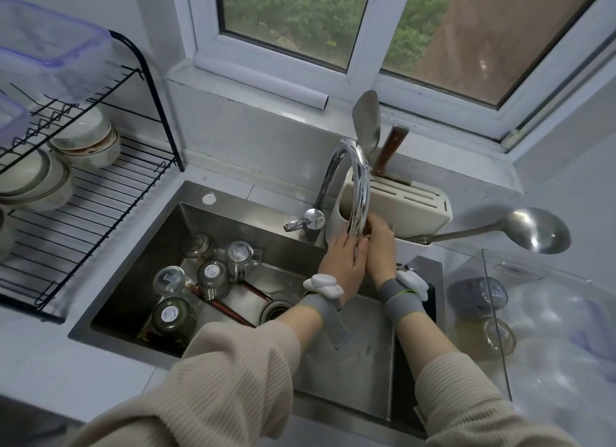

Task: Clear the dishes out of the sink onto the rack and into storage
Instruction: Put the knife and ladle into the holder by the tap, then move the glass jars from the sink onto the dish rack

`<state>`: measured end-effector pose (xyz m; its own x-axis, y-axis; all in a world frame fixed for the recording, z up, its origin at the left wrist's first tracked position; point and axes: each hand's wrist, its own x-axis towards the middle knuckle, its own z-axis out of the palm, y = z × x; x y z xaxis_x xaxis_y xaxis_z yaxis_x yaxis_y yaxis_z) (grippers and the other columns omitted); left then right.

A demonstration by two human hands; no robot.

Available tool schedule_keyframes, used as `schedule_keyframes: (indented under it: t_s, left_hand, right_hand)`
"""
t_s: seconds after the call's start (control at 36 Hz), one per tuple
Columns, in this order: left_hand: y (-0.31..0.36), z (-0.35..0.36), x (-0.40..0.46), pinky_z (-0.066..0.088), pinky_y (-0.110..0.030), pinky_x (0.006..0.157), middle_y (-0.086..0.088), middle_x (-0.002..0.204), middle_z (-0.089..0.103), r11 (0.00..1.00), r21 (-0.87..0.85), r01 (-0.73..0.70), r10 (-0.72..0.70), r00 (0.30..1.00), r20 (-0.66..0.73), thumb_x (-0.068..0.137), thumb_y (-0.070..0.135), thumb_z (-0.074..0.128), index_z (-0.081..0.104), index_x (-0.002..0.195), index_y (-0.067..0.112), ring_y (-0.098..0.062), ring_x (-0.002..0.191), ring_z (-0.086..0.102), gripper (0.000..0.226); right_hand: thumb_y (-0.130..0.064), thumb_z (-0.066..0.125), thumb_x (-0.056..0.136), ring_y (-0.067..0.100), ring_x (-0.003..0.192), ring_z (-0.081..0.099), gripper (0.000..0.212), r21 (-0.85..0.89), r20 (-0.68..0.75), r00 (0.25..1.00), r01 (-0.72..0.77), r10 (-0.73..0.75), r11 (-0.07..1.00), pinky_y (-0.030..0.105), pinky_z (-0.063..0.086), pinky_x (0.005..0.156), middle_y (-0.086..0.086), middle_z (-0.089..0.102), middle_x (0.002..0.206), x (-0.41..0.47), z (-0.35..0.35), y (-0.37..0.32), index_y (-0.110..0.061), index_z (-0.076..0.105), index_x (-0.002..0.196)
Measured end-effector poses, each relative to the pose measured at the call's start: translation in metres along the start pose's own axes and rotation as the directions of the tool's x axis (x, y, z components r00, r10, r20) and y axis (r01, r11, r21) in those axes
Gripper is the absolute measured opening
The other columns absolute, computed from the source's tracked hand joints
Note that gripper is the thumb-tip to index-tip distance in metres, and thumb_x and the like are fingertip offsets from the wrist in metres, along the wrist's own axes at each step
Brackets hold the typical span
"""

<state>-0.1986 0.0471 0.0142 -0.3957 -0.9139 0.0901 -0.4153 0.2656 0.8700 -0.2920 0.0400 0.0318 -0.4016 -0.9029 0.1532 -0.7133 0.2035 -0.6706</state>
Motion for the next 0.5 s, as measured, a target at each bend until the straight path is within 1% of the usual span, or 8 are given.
schedule_keyframes:
  t_s: [0.03,0.08,0.14,0.19,0.25,0.33,0.42,0.5]
  left_hand:
    - [-0.007,0.001,-0.004,0.032,-0.034,0.105,-0.015,0.136,0.052,1.000,0.002,0.009,-0.009,1.000,0.004,0.104,0.025,0.037,0.048,0.139,0.007,-0.029,0.125,0.045,0.041]
    - [-0.019,0.002,-0.009,0.023,-0.028,0.113,-0.008,0.150,0.041,0.999,0.035,0.016,-0.017,0.999,0.040,0.105,0.026,0.034,0.041,0.145,0.011,-0.021,0.138,0.035,0.044]
    - [-0.034,0.001,-0.018,0.015,-0.023,0.114,-0.004,0.156,0.033,0.998,0.067,0.020,-0.026,0.995,0.097,0.106,0.027,0.030,0.037,0.148,0.014,-0.015,0.144,0.026,0.044]
    - [-0.047,-0.001,-0.028,0.018,-0.025,0.115,-0.002,0.155,0.033,0.994,0.075,0.084,-0.092,0.990,0.110,0.106,0.029,0.030,0.037,0.148,0.015,-0.017,0.142,0.029,0.045]
    - [-0.063,-0.005,-0.041,0.021,-0.028,0.115,-0.004,0.153,0.037,0.984,0.090,0.154,-0.165,0.977,0.135,0.106,0.029,0.031,0.039,0.147,0.013,-0.020,0.139,0.033,0.045]
    - [-0.084,-0.012,-0.056,0.026,-0.031,0.113,-0.009,0.143,0.046,0.965,0.145,0.218,-0.245,0.947,0.208,0.104,0.022,0.037,0.048,0.139,0.009,-0.025,0.132,0.041,0.039]
    - [-0.100,-0.021,-0.066,0.035,-0.034,0.106,-0.014,0.134,0.054,0.924,0.259,0.281,-0.354,0.884,0.306,0.100,0.016,0.042,0.055,0.133,0.010,-0.030,0.124,0.049,0.036]
    - [-0.118,-0.031,-0.078,0.040,-0.035,0.103,-0.016,0.133,0.057,0.857,0.356,0.373,-0.500,0.771,0.394,0.099,0.015,0.044,0.058,0.129,0.006,-0.029,0.123,0.053,0.034]
  right_hand:
    - [-0.003,0.055,0.090,0.023,0.094,0.058,0.020,-0.025,-0.019,1.000,0.001,-0.001,1.000,0.025,0.044,0.080,0.011,0.060,0.110,-0.006,0.005,0.001,-0.009,0.061,0.107]
    - [-0.004,0.057,0.091,0.025,0.105,0.056,0.028,-0.065,-0.063,0.998,-0.020,0.015,0.998,0.027,0.047,0.088,0.011,0.049,0.124,-0.019,0.013,0.003,-0.009,0.055,0.118]
    - [-0.002,0.060,0.088,0.024,0.114,0.052,0.039,-0.093,-0.127,0.992,-0.023,0.011,0.995,0.022,0.042,0.095,0.011,0.041,0.134,-0.033,0.023,0.004,-0.010,0.051,0.126]
    - [-0.003,0.061,0.087,0.023,0.121,0.049,0.045,-0.124,-0.183,0.983,-0.025,0.002,0.992,0.020,0.041,0.094,0.011,0.036,0.140,-0.048,0.033,0.006,-0.013,0.049,0.128]
    - [-0.004,0.060,0.086,0.025,0.125,0.047,0.046,-0.152,-0.183,0.983,-0.036,0.007,0.988,0.028,0.049,0.093,0.013,0.033,0.144,-0.066,0.046,0.009,-0.014,0.049,0.130]
    - [-0.002,0.057,0.085,0.029,0.124,0.047,0.049,-0.147,-0.072,0.997,-0.042,0.032,0.988,0.038,0.050,0.095,0.015,0.035,0.143,-0.088,0.067,0.017,-0.011,0.049,0.132]
    - [0.001,0.054,0.083,0.032,0.119,0.049,0.050,-0.142,0.127,0.990,-0.048,0.067,0.989,0.041,0.047,0.095,0.017,0.036,0.140,-0.105,0.085,0.029,-0.007,0.050,0.132]
    - [-0.002,0.052,0.086,0.037,0.113,0.050,0.044,-0.230,0.378,0.909,-0.091,0.176,0.969,0.041,0.046,0.092,0.018,0.038,0.135,-0.121,0.109,0.042,-0.007,0.049,0.130]
